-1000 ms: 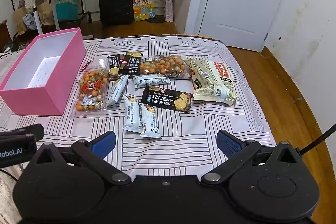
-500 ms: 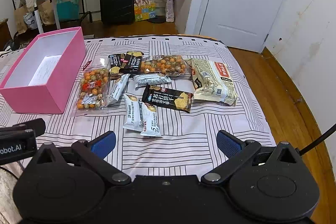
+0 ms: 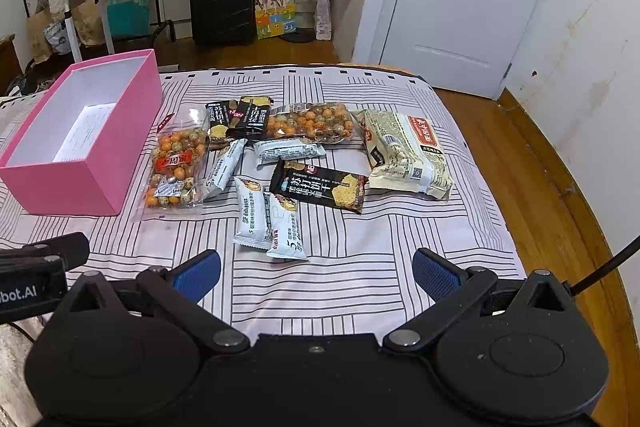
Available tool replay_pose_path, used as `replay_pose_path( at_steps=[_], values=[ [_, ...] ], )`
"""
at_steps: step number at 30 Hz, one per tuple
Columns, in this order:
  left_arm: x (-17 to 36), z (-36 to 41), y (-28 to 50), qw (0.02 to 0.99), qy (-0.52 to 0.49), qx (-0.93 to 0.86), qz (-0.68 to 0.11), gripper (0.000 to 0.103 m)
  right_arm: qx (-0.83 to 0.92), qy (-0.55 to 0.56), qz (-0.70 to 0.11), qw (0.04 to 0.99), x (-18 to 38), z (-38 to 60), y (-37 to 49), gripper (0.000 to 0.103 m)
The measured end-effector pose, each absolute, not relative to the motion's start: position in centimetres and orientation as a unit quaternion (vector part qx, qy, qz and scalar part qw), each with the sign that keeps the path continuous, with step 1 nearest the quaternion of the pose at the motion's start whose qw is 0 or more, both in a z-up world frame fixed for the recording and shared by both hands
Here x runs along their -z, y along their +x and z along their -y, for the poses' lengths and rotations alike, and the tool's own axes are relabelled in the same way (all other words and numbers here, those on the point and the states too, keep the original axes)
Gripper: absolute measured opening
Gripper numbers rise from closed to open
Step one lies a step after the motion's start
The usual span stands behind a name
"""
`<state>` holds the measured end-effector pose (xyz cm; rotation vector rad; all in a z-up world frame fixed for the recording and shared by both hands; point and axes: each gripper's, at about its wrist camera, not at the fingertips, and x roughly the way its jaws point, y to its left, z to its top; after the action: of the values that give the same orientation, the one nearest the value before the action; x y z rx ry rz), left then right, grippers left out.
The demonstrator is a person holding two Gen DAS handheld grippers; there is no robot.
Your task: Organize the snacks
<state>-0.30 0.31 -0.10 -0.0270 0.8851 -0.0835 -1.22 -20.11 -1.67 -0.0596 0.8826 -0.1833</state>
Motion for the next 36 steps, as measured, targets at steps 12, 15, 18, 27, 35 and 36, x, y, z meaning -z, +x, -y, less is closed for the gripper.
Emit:
replay_pose_path(
  at_steps=[12,15,18,27,35,36],
  values=[
    [-0.1,-0.2,-0.4,0.902,-0.014,0.042,-0.43,0.102,0.089,-0.03,-0.427,0.899,1.7,20.1,-1.3,0.103],
    [-0.1,-0.2,-0.5,0.902,-0.013,0.042,-0.43,0.102,0.088,-0.03,-0.427,0.9,1.7,20.1,-1.2,0.103],
    [0.0,-0.3,-0.5,0.902,-0.014,0.04,-0.429,0.102,0.088,-0.031,-0.427,0.899,1.8,20.0,-1.2,0.103],
    [0.0,-0.3,-0.8,0.903,-0.012,0.039,-0.427,0.102,0.074,-0.03,-0.41,0.909,1.3,20.3,-1.8,0.103],
    [-1.5,-0.8,-0.6,0.919,-0.031,0.063,-0.387,0.103,0.012,-0.066,-0.299,0.952,-1.2,22.7,-2.7,0.103],
    [-1.7,-0.8,-0.1,0.92,-0.042,0.07,-0.383,0.103,0.004,-0.077,-0.283,0.956,-1.3,23.0,-2.4,0.103]
  ],
)
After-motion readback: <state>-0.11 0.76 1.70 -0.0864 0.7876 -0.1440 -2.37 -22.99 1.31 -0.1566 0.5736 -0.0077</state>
